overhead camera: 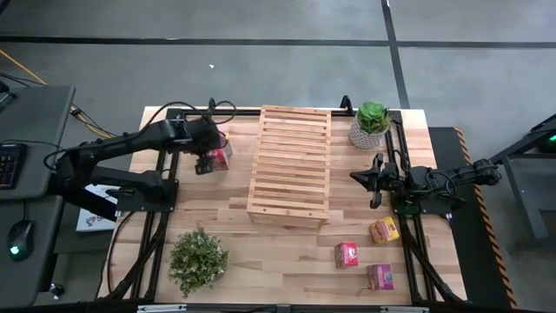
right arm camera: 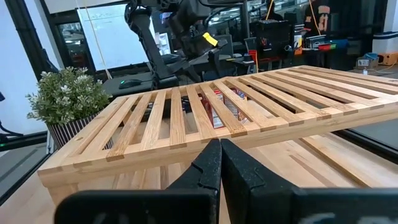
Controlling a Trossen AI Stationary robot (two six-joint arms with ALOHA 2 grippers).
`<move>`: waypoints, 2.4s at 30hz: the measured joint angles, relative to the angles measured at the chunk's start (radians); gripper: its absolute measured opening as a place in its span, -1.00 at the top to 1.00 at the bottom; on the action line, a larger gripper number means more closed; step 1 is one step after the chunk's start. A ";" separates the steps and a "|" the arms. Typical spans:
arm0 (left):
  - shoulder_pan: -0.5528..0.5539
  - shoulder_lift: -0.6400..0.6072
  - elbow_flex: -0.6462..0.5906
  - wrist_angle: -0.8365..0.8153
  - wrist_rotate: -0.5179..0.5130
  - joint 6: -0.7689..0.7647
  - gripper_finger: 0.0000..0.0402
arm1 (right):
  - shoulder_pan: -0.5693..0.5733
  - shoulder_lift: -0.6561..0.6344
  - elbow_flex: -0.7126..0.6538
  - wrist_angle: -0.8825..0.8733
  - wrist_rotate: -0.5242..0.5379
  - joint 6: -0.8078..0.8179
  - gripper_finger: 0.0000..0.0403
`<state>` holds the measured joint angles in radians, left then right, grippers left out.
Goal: Stack cereal on shelf
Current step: Put the top red cereal box on the shelf
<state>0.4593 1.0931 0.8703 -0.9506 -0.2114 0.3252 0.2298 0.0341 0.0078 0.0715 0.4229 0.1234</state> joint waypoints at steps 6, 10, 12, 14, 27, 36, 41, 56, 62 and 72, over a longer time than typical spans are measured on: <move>0.041 0.004 0.000 0.002 0.117 0.003 -0.38 | 0.000 0.000 0.000 0.000 0.000 0.000 1.00; 0.054 0.034 0.000 0.002 0.127 0.003 -0.38 | 0.000 0.000 0.000 0.000 0.000 0.000 1.00; 0.059 0.058 0.000 0.001 0.141 0.005 -0.38 | 0.000 0.000 0.000 0.000 0.000 0.000 1.00; 0.059 0.085 -0.001 0.000 0.144 0.017 -0.38 | 0.000 0.000 0.000 0.000 0.000 0.000 1.00; 0.057 0.170 -0.002 -0.019 0.122 0.027 -0.29 | 0.000 0.000 0.000 0.000 0.000 0.000 1.00; 0.057 0.170 -0.002 -0.033 0.126 0.009 0.34 | 0.000 0.000 0.000 0.000 0.000 0.000 1.00; 0.055 0.170 0.047 -0.112 0.137 -0.025 0.51 | 0.000 0.000 0.000 0.000 0.000 0.000 1.00; -0.149 0.181 0.627 -0.328 0.038 -0.150 0.38 | 0.000 0.000 0.000 0.000 0.000 0.000 1.00; -0.216 0.320 0.852 -0.275 -0.217 -0.028 0.39 | 0.000 0.000 0.000 0.000 0.000 0.000 1.00; -0.191 0.729 1.236 -0.345 -0.225 0.155 0.39 | 0.000 0.000 0.000 0.000 0.000 0.000 1.00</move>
<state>0.2681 1.8217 2.1064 -1.2961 -0.4367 0.4801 0.2300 0.0343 0.0081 0.0711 0.4232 0.1234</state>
